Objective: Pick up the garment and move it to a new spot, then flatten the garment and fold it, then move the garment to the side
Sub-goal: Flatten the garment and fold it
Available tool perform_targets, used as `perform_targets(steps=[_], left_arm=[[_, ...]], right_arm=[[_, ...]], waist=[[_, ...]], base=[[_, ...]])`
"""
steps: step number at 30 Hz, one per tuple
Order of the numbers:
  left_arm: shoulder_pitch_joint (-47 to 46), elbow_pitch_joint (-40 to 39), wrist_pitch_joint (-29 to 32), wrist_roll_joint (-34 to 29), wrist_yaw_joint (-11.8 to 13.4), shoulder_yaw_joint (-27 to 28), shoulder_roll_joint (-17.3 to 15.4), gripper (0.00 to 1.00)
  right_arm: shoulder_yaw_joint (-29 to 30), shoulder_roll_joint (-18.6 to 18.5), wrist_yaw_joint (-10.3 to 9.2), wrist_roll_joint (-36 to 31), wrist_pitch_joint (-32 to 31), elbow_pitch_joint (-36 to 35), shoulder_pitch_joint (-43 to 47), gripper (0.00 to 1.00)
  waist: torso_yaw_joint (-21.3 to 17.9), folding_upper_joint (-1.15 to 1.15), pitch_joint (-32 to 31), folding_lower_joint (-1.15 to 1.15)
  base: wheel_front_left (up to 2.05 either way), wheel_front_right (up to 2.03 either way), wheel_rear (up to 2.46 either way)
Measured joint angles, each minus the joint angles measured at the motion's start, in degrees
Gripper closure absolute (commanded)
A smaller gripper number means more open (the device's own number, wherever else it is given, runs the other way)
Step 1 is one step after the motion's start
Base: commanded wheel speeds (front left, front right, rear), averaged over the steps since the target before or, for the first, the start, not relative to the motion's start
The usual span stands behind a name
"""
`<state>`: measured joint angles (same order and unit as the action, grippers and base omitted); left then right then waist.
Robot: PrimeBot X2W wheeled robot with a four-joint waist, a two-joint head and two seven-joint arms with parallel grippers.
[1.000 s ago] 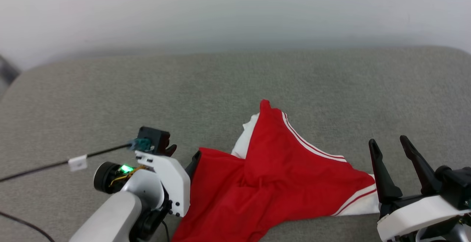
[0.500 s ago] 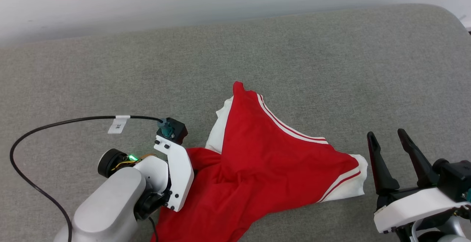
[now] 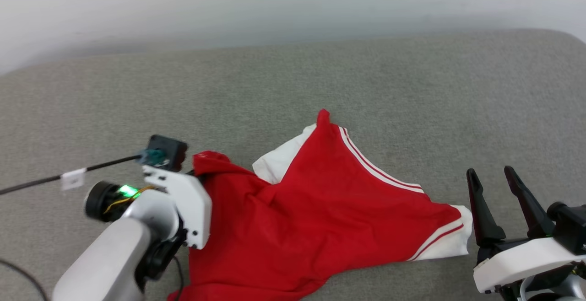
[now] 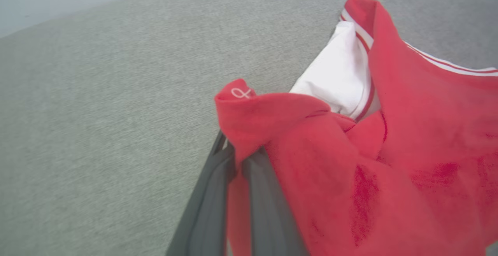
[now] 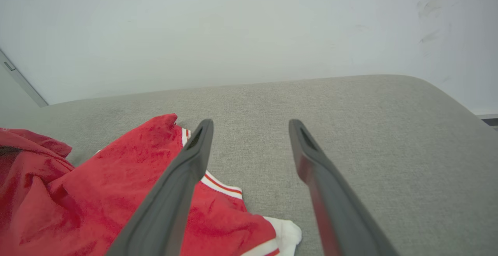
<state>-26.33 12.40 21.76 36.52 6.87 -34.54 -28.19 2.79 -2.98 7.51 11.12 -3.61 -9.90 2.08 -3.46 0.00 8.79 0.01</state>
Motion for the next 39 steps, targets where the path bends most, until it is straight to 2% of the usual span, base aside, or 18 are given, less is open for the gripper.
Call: perform_targets(steps=[7,11,13,16,17,18,23,31,34,39], left_arm=[[16.4,-12.2,-1.8,3.6,10.5,7.3,-6.5,1.0],[28.6,-15.2,-1.9,7.7,15.4,9.7,-7.0,1.0],[33.3,-15.2,-2.1,10.0,16.3,10.2,-6.1,1.0],[37.4,-14.5,-2.0,13.1,15.4,9.0,-3.2,1.0],[38.1,-13.9,-2.0,13.7,15.0,8.6,-2.3,0.73],[38.4,-13.2,-2.6,13.8,14.7,8.4,-1.6,0.0],[37.5,-12.3,-8.7,11.5,14.3,8.8,0.3,0.0],[31.0,-15.3,-17.3,4.7,13.8,10.0,-0.9,0.0],[26.4,-15.9,-17.5,2.7,12.5,9.5,-1.9,0.0],[16.4,-14.2,-14.6,1.4,8.3,7.6,-2.1,0.0]], right_arm=[[0.5,0.0,0.0,-0.1,-0.9,-0.7,1.9,0.0],[1.0,0.0,0.0,-0.2,-1.1,-1.3,2.9,0.0],[1.2,0.0,0.0,-0.2,-1.3,-1.4,3.1,0.0],[1.2,0.0,0.0,-0.2,-1.6,-1.4,3.9,0.0],[1.2,0.0,0.0,-0.3,-1.8,-1.4,4.1,0.0],[1.2,0.0,0.0,-0.4,-2.0,-1.4,4.1,0.0],[1.3,0.0,0.0,-0.5,-2.6,-2.3,5.3,0.0],[1.7,0.0,0.0,-0.6,-3.5,-3.6,6.1,0.0],[1.8,0.0,0.0,-0.6,-3.6,-4.2,6.1,0.0],[1.3,0.0,0.0,-1.0,-3.7,-5.3,4.8,0.0]], waist=[[3.1,0.0,-3.3,0.0],[4.1,0.0,-4.7,0.0],[4.3,0.0,-5.3,0.0],[4.5,0.0,-6.3,0.0],[4.6,0.0,-6.8,0.0],[4.6,0.0,-7.2,-0.01],[4.7,0.0,-9.0,-0.01],[4.6,0.0,-9.5,-0.01],[4.5,0.0,-9.1,-0.01],[4.0,0.0,-6.8,-0.01]], base=[[0.0,0.0,0.0],[0.0,0.0,0.0],[0.0,0.0,0.0],[0.0,0.0,0.0],[0.0,0.0,0.0],[0.0,0.0,0.0],[0.0,0.0,0.0],[0.0,0.0,0.0],[0.0,0.0,0.0],[0.0,0.0,0.0]])
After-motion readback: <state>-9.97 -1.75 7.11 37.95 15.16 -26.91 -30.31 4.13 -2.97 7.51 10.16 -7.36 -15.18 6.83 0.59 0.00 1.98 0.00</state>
